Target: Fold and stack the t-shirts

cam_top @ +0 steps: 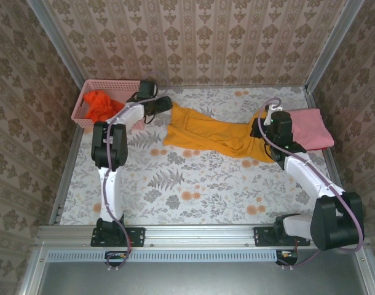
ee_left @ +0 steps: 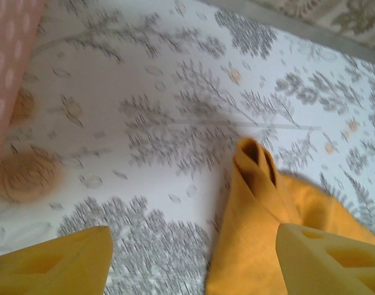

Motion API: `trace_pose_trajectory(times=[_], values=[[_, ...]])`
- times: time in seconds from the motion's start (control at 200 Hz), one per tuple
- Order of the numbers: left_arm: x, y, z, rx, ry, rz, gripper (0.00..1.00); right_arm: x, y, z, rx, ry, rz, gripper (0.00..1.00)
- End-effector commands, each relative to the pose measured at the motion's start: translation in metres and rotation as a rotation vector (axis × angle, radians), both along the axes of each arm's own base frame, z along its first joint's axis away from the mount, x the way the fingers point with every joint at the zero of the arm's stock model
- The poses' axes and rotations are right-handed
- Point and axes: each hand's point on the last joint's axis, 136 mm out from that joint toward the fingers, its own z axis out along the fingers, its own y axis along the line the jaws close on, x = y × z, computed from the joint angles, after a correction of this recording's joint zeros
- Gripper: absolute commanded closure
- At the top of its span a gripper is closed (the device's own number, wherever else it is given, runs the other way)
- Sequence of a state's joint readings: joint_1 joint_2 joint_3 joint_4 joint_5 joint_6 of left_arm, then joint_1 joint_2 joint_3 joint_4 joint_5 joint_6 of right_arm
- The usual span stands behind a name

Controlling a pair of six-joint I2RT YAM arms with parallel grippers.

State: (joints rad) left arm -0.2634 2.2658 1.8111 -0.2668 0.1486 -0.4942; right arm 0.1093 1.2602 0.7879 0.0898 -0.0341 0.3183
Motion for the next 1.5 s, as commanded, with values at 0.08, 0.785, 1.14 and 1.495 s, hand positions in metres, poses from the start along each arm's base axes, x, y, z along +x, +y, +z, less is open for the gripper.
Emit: trace_pose_trajectory(times=[0.08, 0.785, 1.14, 1.495], values=[[0.014, 0.008, 0.002, 0.016, 0.018, -0.002, 0.28, 0.005, 0.01, 0.004, 0.052, -0.013, 0.036, 1.0], [-0.129, -0.043, 0.032, 0.0, 0.116, 0.139, 0.25, 0.033, -0.021, -0.02, 0.073, 0.117, -0.076, 1.0], [-0.121, -0.05, -0.021, -0.023, 0.287, 0.229, 0.48, 0.021, -0.022, -0.025, 0.081, 0.12, -0.084, 1.0], [-0.094, -0.037, -0.019, -0.068, 0.252, 0.255, 1.0, 0.019, -0.018, 0.0, 0.091, 0.071, -0.052, 1.0]])
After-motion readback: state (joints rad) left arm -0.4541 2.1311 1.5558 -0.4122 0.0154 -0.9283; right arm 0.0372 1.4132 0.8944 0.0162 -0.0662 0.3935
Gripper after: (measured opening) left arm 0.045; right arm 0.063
